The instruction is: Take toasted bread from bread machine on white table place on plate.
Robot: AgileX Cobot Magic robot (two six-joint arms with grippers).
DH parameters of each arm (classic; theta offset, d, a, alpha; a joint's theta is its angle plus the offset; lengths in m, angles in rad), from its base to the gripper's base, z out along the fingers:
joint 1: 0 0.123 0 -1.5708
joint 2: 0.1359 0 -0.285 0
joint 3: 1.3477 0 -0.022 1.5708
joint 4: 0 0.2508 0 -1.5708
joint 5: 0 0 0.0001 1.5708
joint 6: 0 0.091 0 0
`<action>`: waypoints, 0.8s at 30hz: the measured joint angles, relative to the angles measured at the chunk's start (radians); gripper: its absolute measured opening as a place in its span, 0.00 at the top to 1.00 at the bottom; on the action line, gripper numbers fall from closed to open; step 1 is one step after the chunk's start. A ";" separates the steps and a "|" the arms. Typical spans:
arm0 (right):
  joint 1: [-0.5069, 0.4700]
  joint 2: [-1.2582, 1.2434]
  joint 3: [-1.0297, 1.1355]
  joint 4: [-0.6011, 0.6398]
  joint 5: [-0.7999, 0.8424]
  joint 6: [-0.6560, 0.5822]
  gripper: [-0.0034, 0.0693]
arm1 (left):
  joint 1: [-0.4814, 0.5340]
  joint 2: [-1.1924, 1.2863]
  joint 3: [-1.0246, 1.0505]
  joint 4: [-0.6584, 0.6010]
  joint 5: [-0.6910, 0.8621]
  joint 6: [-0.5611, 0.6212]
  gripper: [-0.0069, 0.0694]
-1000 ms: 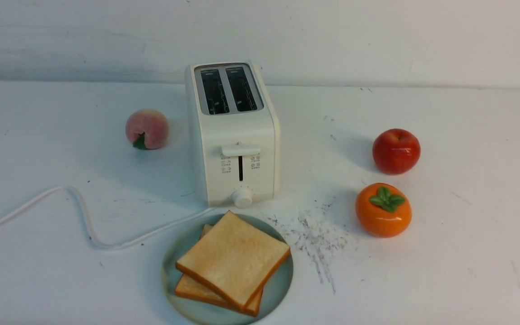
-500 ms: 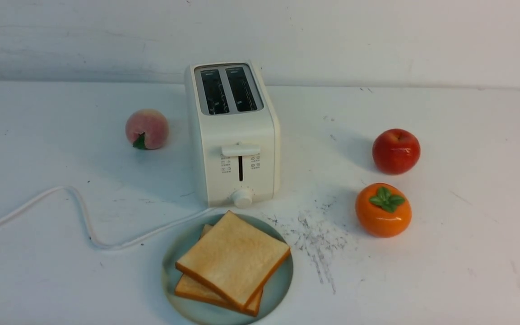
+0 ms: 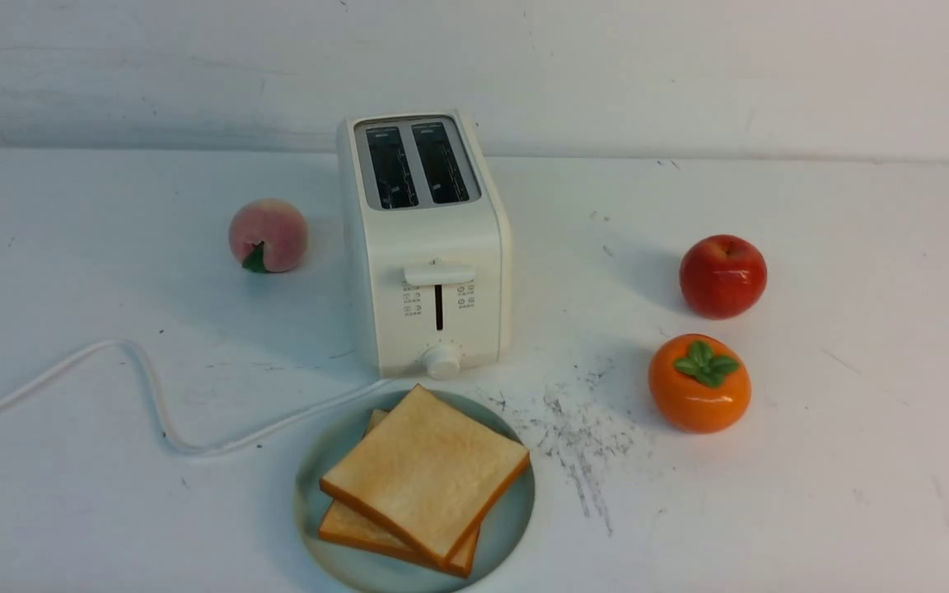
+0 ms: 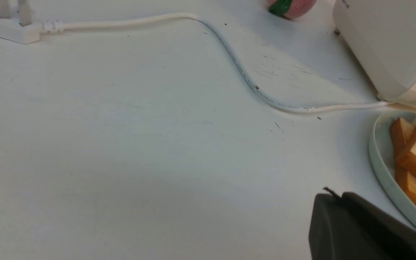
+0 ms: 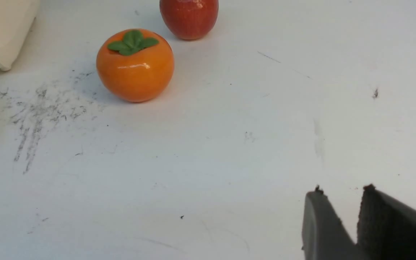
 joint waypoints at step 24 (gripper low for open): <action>0.000 0.000 0.000 0.000 0.000 0.000 0.67 | 0.000 0.000 0.000 0.003 -0.003 0.000 0.89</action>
